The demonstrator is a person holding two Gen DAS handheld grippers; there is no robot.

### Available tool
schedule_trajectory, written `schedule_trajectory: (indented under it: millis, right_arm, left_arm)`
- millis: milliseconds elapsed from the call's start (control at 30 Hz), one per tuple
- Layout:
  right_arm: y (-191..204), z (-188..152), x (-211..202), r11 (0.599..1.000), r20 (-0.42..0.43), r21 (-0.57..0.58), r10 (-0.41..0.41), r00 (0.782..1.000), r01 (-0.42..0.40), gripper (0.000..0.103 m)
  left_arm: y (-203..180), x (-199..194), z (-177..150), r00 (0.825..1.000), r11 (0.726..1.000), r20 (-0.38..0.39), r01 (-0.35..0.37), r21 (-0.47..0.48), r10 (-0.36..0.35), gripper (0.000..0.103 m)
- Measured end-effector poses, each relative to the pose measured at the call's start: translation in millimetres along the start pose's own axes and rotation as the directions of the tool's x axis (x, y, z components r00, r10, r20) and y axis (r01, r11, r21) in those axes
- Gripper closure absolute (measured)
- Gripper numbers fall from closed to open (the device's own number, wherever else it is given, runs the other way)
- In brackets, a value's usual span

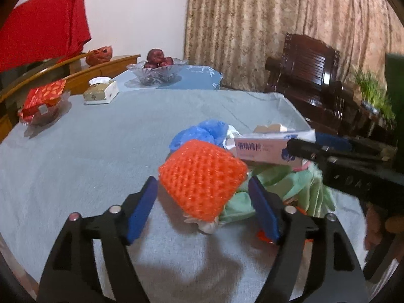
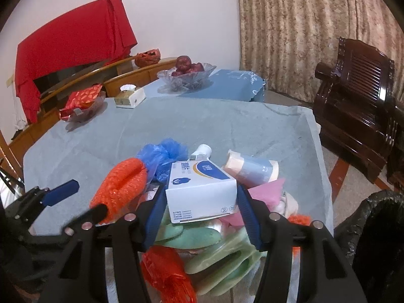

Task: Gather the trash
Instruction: 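Grasp the orange foam net with left tool while right tool grasps the white tissue box, then carry both items over the bin and open both tools to drop them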

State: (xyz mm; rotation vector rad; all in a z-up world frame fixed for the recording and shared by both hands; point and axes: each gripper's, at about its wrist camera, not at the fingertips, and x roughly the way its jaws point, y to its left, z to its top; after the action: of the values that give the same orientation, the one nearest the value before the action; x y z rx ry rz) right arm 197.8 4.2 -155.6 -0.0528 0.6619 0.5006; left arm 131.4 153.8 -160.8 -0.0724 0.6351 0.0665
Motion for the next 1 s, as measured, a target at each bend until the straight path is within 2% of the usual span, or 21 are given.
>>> schedule_trajectory:
  millis: [100,167,233,333,600,733,900,1000]
  right_arm:
    - [-3,0,-1,1.0,-0.002,0.011,0.008,1.0,-0.008,0.047]
    - [-5,0,-1,1.0,-0.006,0.017,0.012,1.0,-0.012,0.047]
    - [-6,-1,-1,1.0,-0.008,0.018,0.014,1.0,-0.014,0.047]
    - [-5,1,-4,1.0,-0.001,0.012,0.012,1.0,-0.012,0.047]
    - [1,12,-31,1.0,0.061,0.006,0.019,0.998,-0.02,0.048]
    - [1,18,-55,1.0,0.105,-0.002,0.019,0.994,-0.019,0.048]
    - [-11,21,-87,1.0,0.157,0.012,-0.013,0.988,0.011,0.048]
    - [-27,17,-110,0.998,0.182,0.038,-0.055,0.982,0.049,0.048]
  left_arm:
    - [-3,15,-1,1.0,1.0,-0.028,-0.008,0.021,0.009,0.031]
    - [-3,23,-1,0.999,1.0,-0.038,0.002,0.012,-0.002,0.056]
    - [-1,29,1,0.998,1.0,-0.055,0.012,0.001,-0.012,0.072]
    - [3,23,5,0.999,1.0,-0.034,0.013,-0.013,-0.013,0.08]
    - [10,-25,26,0.997,0.998,0.07,0.038,-0.054,-0.034,0.082]
    - [2,-40,34,0.995,0.997,0.081,0.064,-0.05,-0.06,0.083]
    - [-23,-56,41,0.988,0.993,0.102,0.117,-0.018,-0.114,0.083]
    - [-49,-65,49,0.978,0.985,0.117,0.171,0.027,-0.173,0.083]
